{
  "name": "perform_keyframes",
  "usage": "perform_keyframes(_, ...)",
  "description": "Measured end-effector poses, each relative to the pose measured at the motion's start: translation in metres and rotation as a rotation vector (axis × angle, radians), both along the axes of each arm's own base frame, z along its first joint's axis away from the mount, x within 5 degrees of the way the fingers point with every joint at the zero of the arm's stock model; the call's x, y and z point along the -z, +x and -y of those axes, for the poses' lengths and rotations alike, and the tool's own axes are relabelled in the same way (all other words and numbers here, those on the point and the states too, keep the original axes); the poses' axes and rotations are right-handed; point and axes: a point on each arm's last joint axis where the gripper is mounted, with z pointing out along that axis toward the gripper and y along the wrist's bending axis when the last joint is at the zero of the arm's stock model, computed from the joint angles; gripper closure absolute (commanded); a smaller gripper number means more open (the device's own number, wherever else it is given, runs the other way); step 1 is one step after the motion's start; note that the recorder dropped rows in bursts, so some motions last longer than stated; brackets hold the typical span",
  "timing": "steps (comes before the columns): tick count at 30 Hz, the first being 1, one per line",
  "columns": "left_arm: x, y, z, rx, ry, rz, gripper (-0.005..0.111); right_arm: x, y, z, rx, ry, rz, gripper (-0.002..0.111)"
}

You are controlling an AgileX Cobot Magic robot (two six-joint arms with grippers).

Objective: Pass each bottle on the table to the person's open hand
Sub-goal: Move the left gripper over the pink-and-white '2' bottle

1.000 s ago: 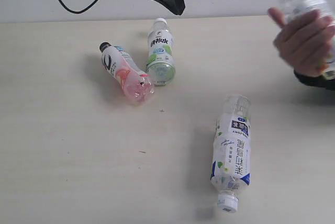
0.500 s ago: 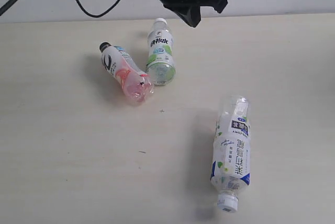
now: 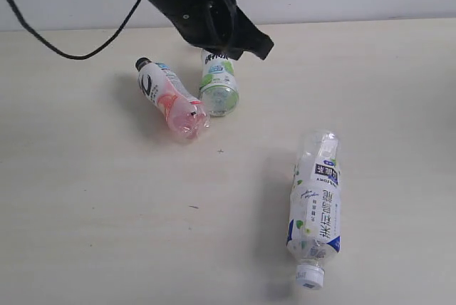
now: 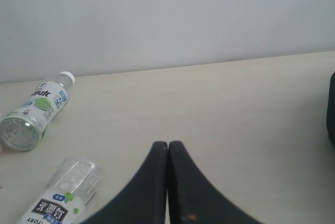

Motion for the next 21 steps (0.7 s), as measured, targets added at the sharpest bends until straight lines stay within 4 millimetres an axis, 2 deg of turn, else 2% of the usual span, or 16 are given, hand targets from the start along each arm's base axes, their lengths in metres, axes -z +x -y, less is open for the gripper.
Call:
perform_keyframes(3,-0.010,-0.013,-0.017,0.011,0.019,0.082,0.107,0.000,0.000,0.000,0.000,0.000,0.000,0.108)
perform_keyframes(6,-0.024,-0.016,-0.026,0.009,0.013,0.140,0.107,0.000,0.000,0.000,0.000,0.000,0.000,0.108)
perform_keyframes(8,-0.031,-0.012,-0.035,-0.005,0.020,0.170,0.107,0.000,0.000,0.000,0.000,0.000,0.000,0.108)
perform_keyframes(10,-0.031,0.000,-0.052,-0.025,0.083,0.218,0.107,0.000,0.000,0.000,0.000,0.000,0.000,0.108)
perform_keyframes(16,-0.032,0.021,-0.084,-0.009,0.277,0.337,0.107,0.000,0.000,0.000,0.000,0.000,0.000,0.108)
perform_keyframes(17,-0.032,0.023,-0.087,0.017,0.326,0.363,0.107,0.000,0.000,0.000,0.000,0.000,0.000,0.108)
perform_keyframes(19,-0.033,0.026,-0.093,0.175,0.488,0.445,0.107,0.000,0.000,0.000,0.000,0.000,0.000,0.108)
perform_keyframes(21,-0.032,0.025,-0.093,0.490,0.678,0.539,0.107,0.000,0.000,0.000,0.000,0.000,0.000,0.108)
